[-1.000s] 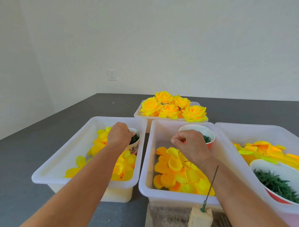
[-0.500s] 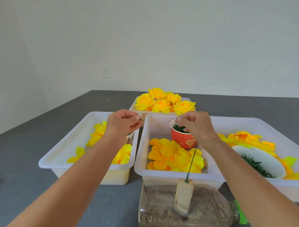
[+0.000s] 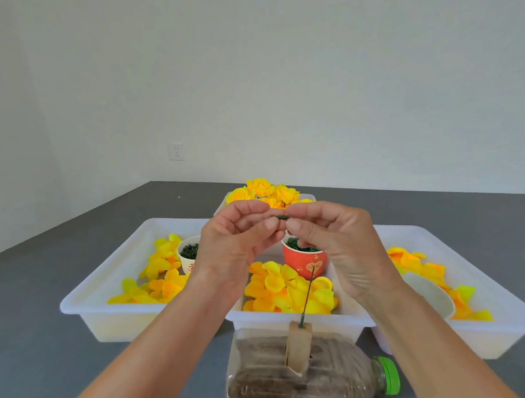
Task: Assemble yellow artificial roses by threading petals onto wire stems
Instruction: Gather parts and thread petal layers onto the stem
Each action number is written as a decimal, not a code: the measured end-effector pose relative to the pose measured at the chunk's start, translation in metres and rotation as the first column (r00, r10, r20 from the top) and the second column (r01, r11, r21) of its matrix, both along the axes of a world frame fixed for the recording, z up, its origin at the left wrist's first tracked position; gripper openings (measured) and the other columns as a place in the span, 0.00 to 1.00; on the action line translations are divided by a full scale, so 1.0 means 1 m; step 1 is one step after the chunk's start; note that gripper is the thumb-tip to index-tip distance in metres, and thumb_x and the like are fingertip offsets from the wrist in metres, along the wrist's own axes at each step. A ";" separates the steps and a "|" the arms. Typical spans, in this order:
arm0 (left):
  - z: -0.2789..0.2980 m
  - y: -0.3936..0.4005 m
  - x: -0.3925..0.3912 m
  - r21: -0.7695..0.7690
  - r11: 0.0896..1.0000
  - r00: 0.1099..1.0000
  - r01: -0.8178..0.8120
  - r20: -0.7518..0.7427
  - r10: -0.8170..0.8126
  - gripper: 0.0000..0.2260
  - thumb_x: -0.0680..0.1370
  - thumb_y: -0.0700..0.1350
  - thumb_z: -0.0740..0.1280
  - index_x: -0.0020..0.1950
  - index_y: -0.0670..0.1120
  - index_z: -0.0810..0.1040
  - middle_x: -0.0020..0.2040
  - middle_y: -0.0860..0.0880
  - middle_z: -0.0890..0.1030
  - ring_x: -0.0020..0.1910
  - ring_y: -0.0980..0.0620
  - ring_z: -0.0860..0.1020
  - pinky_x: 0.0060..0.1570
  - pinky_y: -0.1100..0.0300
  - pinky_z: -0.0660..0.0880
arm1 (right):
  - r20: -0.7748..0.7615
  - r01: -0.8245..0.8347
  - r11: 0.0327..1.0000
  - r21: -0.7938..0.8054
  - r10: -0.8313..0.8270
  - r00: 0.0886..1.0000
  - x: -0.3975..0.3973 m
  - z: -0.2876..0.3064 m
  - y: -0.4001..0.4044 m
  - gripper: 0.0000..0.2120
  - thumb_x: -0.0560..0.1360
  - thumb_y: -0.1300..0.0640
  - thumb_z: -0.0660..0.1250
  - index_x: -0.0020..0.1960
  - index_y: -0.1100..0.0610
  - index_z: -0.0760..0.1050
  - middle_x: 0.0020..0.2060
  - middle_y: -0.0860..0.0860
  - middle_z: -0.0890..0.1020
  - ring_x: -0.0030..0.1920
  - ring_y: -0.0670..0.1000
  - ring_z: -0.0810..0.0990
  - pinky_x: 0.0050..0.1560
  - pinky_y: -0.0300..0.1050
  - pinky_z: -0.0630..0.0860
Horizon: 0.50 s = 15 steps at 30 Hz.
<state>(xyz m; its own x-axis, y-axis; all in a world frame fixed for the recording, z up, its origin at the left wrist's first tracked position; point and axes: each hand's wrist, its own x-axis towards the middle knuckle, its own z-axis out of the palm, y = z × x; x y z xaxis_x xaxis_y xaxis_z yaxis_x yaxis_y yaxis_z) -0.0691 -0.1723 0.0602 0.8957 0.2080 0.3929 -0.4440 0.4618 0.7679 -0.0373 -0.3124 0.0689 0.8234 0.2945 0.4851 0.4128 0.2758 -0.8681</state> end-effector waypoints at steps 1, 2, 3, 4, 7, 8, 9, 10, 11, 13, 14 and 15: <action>0.001 -0.003 -0.003 0.010 1.000 1.000 -0.020 0.007 0.020 0.11 0.62 0.33 0.69 0.43 0.40 0.76 0.37 0.45 0.84 0.35 0.51 0.83 0.37 0.61 0.79 | -0.021 -0.011 0.999 0.036 0.012 1.000 -0.003 0.000 0.001 0.09 0.61 0.60 0.72 0.41 0.58 0.81 0.33 0.48 0.84 0.33 0.43 0.80 0.34 0.33 0.75; 0.001 -0.006 -0.006 0.034 0.998 0.998 -0.052 0.020 0.051 0.11 0.62 0.34 0.70 0.42 0.41 0.76 0.37 0.45 0.84 0.36 0.52 0.83 0.37 0.62 0.79 | -0.061 -0.019 0.997 0.071 0.024 0.998 -0.005 0.000 0.001 0.08 0.60 0.60 0.72 0.40 0.57 0.82 0.33 0.49 0.84 0.33 0.44 0.80 0.33 0.33 0.75; 0.001 -0.009 -0.009 0.067 0.994 0.995 -0.087 0.044 0.084 0.11 0.62 0.34 0.71 0.42 0.41 0.76 0.38 0.45 0.84 0.37 0.52 0.83 0.38 0.62 0.79 | -0.116 -0.026 0.995 0.094 0.037 0.993 -0.005 -0.002 0.001 0.08 0.60 0.59 0.72 0.39 0.57 0.83 0.33 0.51 0.84 0.33 0.45 0.80 0.33 0.34 0.75; 0.000 -0.012 -0.011 0.102 0.987 0.990 -0.124 0.076 0.117 0.11 0.62 0.34 0.71 0.41 0.41 0.77 0.38 0.45 0.85 0.38 0.52 0.83 0.39 0.63 0.78 | -0.180 -0.033 0.994 0.104 0.051 0.982 -0.006 -0.003 0.001 0.08 0.59 0.57 0.73 0.38 0.57 0.83 0.33 0.52 0.84 0.34 0.45 0.80 0.32 0.35 0.75; -0.002 -0.019 -0.016 0.213 0.944 0.961 -0.251 0.169 0.217 0.09 0.64 0.32 0.72 0.41 0.41 0.78 0.38 0.43 0.84 0.39 0.50 0.83 0.42 0.62 0.79 | -0.365 -0.068 0.991 0.115 0.106 0.925 -0.008 -0.008 -0.001 0.06 0.59 0.56 0.72 0.34 0.57 0.83 0.30 0.50 0.81 0.30 0.44 0.78 0.28 0.35 0.74; -0.002 -0.021 -0.017 0.254 0.922 0.949 -0.291 0.196 0.246 0.09 0.65 0.30 0.72 0.40 0.42 0.78 0.38 0.43 0.84 0.39 0.49 0.83 0.43 0.60 0.79 | -0.406 -0.090 0.987 0.137 0.139 0.903 -0.009 -0.009 -0.002 0.05 0.59 0.57 0.71 0.34 0.57 0.83 0.29 0.50 0.81 0.29 0.44 0.78 0.28 0.35 0.74; -0.003 -0.022 -0.018 0.292 0.899 0.938 -0.326 0.220 0.269 0.10 0.66 0.30 0.72 0.40 0.42 0.79 0.38 0.43 0.84 0.39 0.48 0.83 0.43 0.59 0.80 | -0.435 -0.112 0.981 0.160 0.172 0.884 -0.009 -0.009 -0.004 0.04 0.60 0.58 0.71 0.33 0.57 0.83 0.29 0.50 0.80 0.28 0.44 0.78 0.27 0.36 0.74; -0.003 -0.023 -0.018 0.327 0.877 0.929 -0.352 0.239 0.283 0.11 0.66 0.29 0.72 0.40 0.44 0.79 0.38 0.43 0.84 0.39 0.48 0.83 0.43 0.58 0.80 | -0.458 -0.130 0.975 0.180 0.200 0.866 -0.010 -0.009 -0.005 0.04 0.60 0.59 0.71 0.33 0.57 0.83 0.29 0.51 0.80 0.28 0.44 0.78 0.27 0.36 0.74; -0.003 -0.023 -0.019 0.358 0.861 0.925 -0.362 0.250 0.285 0.12 0.66 0.29 0.73 0.41 0.45 0.80 0.38 0.44 0.84 0.38 0.49 0.82 0.43 0.57 0.80 | -0.479 -0.144 0.970 0.196 0.223 0.849 -0.009 -0.009 -0.007 0.04 0.60 0.59 0.71 0.33 0.57 0.83 0.29 0.52 0.80 0.28 0.44 0.78 0.28 0.36 0.74; -0.004 -0.025 -0.020 0.408 0.839 0.928 -0.359 0.250 0.276 0.12 0.67 0.31 0.73 0.44 0.46 0.81 0.38 0.46 0.83 0.36 0.50 0.81 0.42 0.54 0.80 | -0.516 -0.148 0.962 0.229 0.249 0.820 -0.007 -0.007 -0.009 0.03 0.61 0.59 0.70 0.33 0.57 0.82 0.32 0.52 0.82 0.29 0.45 0.79 0.30 0.36 0.75; -0.004 -0.025 -0.020 0.428 0.824 0.925 -0.373 0.246 0.291 0.12 0.66 0.32 0.74 0.45 0.46 0.81 0.37 0.47 0.83 0.36 0.52 0.80 0.41 0.55 0.80 | -0.532 -0.136 0.961 0.242 0.249 0.809 -0.005 -0.007 -0.011 0.04 0.61 0.58 0.70 0.35 0.57 0.81 0.32 0.52 0.82 0.30 0.46 0.80 0.31 0.38 0.75; -0.004 -0.026 -0.020 0.437 0.808 0.917 -0.395 0.243 0.317 0.12 0.67 0.33 0.74 0.45 0.47 0.81 0.37 0.48 0.82 0.35 0.54 0.79 0.39 0.59 0.79 | -0.544 -0.122 0.961 0.247 0.242 0.803 -0.003 -0.006 -0.012 0.06 0.61 0.58 0.70 0.37 0.57 0.80 0.33 0.51 0.82 0.30 0.46 0.80 0.33 0.39 0.75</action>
<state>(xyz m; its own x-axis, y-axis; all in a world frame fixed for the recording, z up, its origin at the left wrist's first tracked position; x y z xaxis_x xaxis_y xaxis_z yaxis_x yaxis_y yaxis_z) -0.0890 -0.1981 0.0558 0.7160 0.2568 0.6492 -0.6345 -0.1486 0.7585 -0.0403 -0.3245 0.0627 0.9083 0.4181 0.0134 -0.2081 0.4794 -0.8525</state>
